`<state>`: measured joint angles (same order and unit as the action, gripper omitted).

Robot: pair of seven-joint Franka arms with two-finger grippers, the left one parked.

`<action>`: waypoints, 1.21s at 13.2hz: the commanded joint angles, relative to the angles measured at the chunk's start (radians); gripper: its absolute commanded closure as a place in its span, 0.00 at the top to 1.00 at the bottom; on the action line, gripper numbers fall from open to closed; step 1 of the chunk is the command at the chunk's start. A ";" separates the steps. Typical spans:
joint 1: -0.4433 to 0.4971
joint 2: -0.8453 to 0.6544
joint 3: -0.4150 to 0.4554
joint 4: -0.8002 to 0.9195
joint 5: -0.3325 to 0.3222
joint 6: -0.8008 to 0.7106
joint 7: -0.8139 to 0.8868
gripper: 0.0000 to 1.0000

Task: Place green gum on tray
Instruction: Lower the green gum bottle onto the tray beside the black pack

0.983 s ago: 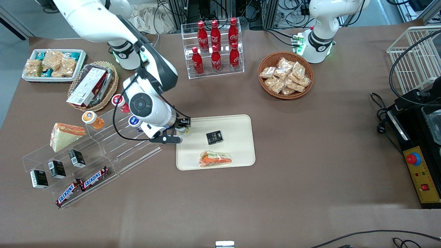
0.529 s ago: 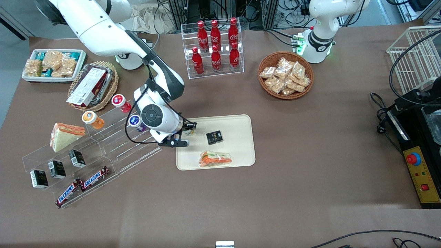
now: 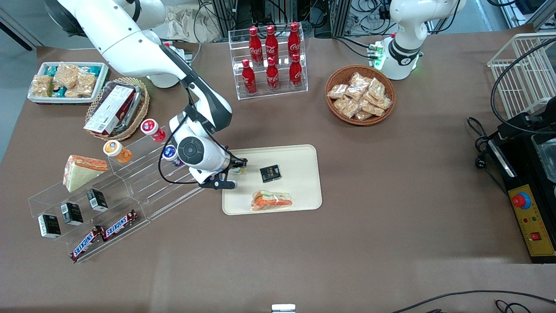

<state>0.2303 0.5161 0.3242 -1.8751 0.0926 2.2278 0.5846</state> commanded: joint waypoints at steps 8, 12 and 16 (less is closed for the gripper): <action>0.009 0.019 -0.005 0.022 -0.031 0.012 0.006 0.97; 0.001 -0.020 -0.005 0.024 -0.031 -0.002 -0.005 0.97; -0.048 -0.145 -0.005 0.034 -0.031 -0.157 -0.095 0.97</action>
<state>0.2172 0.4498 0.3190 -1.8383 0.0761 2.1565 0.5449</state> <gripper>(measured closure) 0.031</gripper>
